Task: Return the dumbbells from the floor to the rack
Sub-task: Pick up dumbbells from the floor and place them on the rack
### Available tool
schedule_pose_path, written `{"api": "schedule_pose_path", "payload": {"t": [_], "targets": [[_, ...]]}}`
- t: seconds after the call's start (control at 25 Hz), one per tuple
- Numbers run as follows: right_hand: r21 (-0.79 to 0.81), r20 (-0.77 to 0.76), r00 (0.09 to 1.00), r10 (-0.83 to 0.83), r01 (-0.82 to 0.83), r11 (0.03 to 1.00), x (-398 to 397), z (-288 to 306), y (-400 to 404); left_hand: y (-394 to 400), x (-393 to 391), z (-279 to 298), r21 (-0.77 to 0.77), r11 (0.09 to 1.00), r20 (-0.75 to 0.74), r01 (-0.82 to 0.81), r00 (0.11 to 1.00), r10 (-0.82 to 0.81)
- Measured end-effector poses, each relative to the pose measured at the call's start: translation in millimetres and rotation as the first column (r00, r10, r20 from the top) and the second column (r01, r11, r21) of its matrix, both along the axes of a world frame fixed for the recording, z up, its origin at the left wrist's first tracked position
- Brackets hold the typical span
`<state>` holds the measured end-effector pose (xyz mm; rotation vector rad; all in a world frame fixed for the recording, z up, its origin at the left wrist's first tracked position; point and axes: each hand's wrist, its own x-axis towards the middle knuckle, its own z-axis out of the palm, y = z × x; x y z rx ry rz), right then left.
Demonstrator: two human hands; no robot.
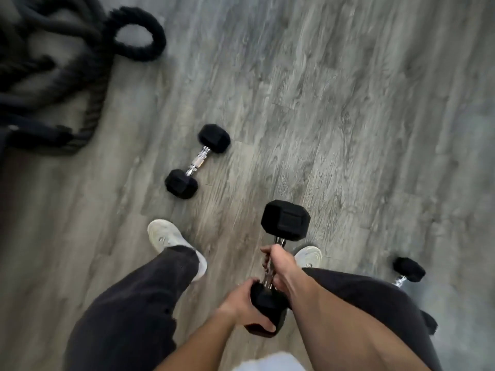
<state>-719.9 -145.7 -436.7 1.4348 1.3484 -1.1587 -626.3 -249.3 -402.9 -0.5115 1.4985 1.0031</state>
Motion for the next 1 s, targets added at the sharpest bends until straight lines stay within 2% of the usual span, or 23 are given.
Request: {"api": "schedule_pose_path", "payload": {"t": [0.2,0.28,0.32,0.44,0.6,0.8,0.88,1.0], "targets": [[-0.015,-0.035,0.998,-0.042,0.042,0.999,9,179,-35,-43,17,161,-0.013,1.0,-0.114,0.015,0.993,-0.016],[-0.028,-0.082,0.996,-0.035,0.033,0.999,15,230,-56,-64,27,204,-0.013,1.0,-0.177,-0.022,0.984,0.02],[-0.035,-0.103,0.995,0.008,-0.012,0.999,20,276,-88,-92,42,244,-0.016,0.997,-0.206,-0.075,0.976,0.07],[-0.08,-0.124,0.992,-0.031,0.021,0.997,17,309,-112,-124,46,269,0.004,0.99,-0.305,-0.138,0.943,0.133],[-0.214,-0.135,0.989,-0.059,0.029,0.976,39,365,-226,-245,88,319,0.027,0.94,-0.371,-0.34,0.87,0.325],[-0.332,-0.114,0.992,0.052,-0.088,0.939,81,397,-357,-369,153,364,-0.028,0.801,-0.424,-0.599,0.732,0.533],[-0.359,-0.119,0.988,0.103,-0.139,0.923,104,405,-402,-399,194,380,-0.051,0.686,-0.47,-0.726,0.624,0.625],[-0.434,-0.082,0.975,0.208,-0.223,0.873,136,409,-464,-429,248,394,-0.051,0.436,-0.511,-0.898,0.399,0.762]]}}
